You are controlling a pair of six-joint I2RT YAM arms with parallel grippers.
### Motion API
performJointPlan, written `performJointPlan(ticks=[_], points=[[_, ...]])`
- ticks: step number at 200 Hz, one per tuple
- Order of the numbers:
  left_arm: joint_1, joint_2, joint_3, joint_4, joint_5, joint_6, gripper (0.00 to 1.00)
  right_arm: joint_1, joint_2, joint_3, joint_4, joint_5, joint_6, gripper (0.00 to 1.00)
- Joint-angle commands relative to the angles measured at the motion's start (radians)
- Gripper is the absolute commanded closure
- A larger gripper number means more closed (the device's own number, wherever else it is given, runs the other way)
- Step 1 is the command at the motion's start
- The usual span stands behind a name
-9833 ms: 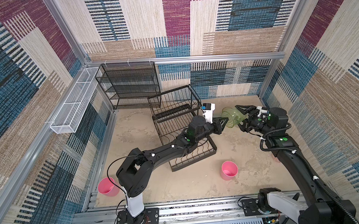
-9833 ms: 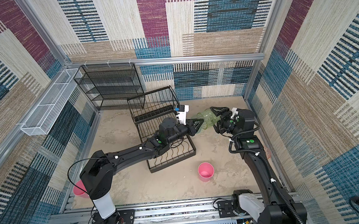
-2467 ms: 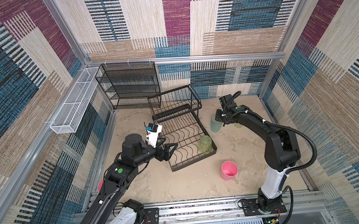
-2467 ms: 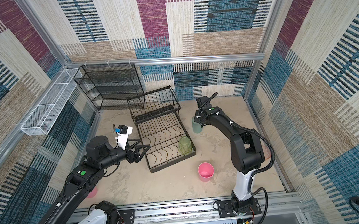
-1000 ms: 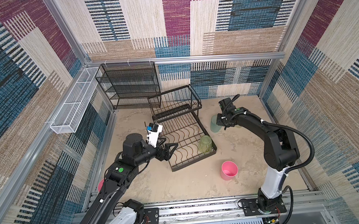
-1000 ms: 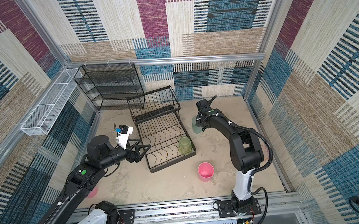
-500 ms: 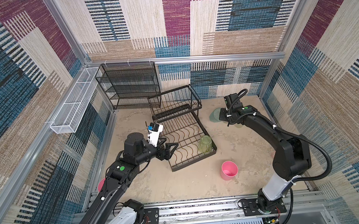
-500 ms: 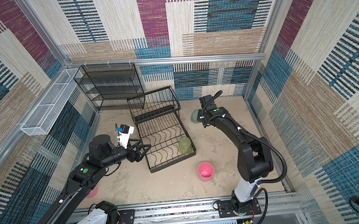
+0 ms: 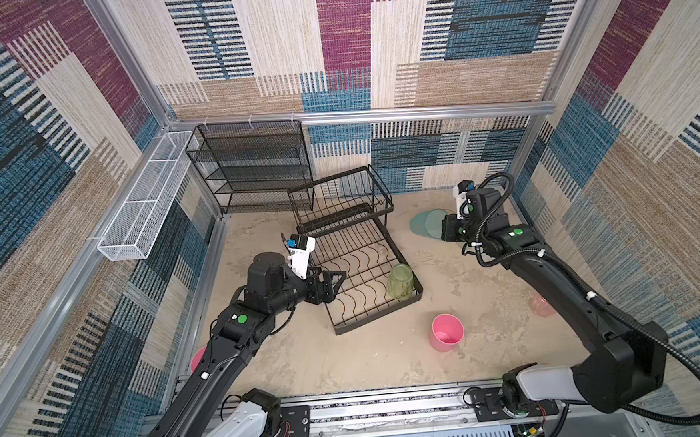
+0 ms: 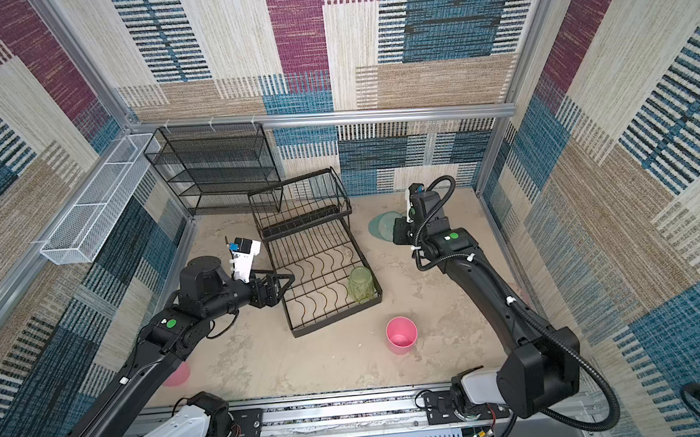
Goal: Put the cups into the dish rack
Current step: 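Lift the teal cup with the right gripper toward the left gripper while left arm rises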
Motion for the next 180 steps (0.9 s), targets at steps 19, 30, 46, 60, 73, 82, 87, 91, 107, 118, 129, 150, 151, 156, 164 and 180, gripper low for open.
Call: performJointPlan(ticks=[19, 30, 46, 60, 73, 82, 87, 91, 107, 118, 129, 150, 151, 156, 164, 180], points=[[-0.001, 0.011, 0.032, -0.073, -0.082, -0.222, 0.13, 0.004, -0.078, -0.053, 0.146, -0.246, -0.072, 1.00], [-0.001, 0.010, 0.036, -0.077, -0.098, -0.281, 0.13, 0.005, -0.097, -0.066, 0.173, -0.305, -0.087, 1.00], [0.000, 0.015, 0.042, -0.070, -0.104, -0.362, 0.13, 0.005, -0.121, -0.087, 0.209, -0.368, -0.111, 1.00], [0.000, 0.029, 0.052, -0.063, -0.104, -0.434, 0.13, 0.006, -0.143, -0.122, 0.259, -0.421, -0.129, 1.00], [0.000, 0.046, 0.066, -0.049, -0.093, -0.487, 0.12, 0.007, -0.155, -0.143, 0.296, -0.475, -0.143, 1.00], [0.000, 0.058, 0.074, -0.022, -0.075, -0.519, 0.12, 0.008, -0.160, -0.156, 0.319, -0.507, -0.146, 1.00], [0.000, 0.065, 0.079, -0.003, -0.064, -0.537, 0.12, 0.009, -0.162, -0.159, 0.332, -0.527, -0.149, 1.00], [0.000, 0.068, 0.082, 0.014, -0.059, -0.552, 0.12, 0.009, -0.162, -0.160, 0.336, -0.537, -0.150, 1.00], [0.000, 0.095, 0.108, 0.075, -0.031, -0.579, 0.12, 0.011, -0.158, -0.162, 0.361, -0.566, -0.150, 1.00], [-0.001, 0.124, 0.141, 0.109, 0.003, -0.573, 0.12, 0.012, -0.156, -0.160, 0.374, -0.579, -0.151, 1.00], [0.000, 0.167, 0.175, 0.156, 0.068, -0.550, 0.12, 0.012, -0.152, -0.153, 0.385, -0.587, -0.150, 1.00], [-0.001, 0.256, 0.264, 0.203, 0.187, -0.464, 0.12, 0.013, -0.147, -0.133, 0.387, -0.605, -0.151, 1.00], [-0.001, 0.260, 0.269, 0.204, 0.192, -0.460, 0.12, 0.013, -0.147, -0.133, 0.387, -0.605, -0.151, 1.00], [0.002, 0.280, 0.290, 0.209, 0.218, -0.439, 0.12, 0.013, -0.144, -0.128, 0.387, -0.609, -0.150, 1.00], [0.006, 0.312, 0.326, 0.211, 0.273, -0.408, 0.12, 0.012, -0.143, -0.119, 0.385, -0.611, -0.145, 1.00], [0.011, 0.367, 0.394, 0.214, 0.353, -0.327, 0.12, 0.012, -0.138, -0.099, 0.387, -0.619, -0.129, 1.00]])
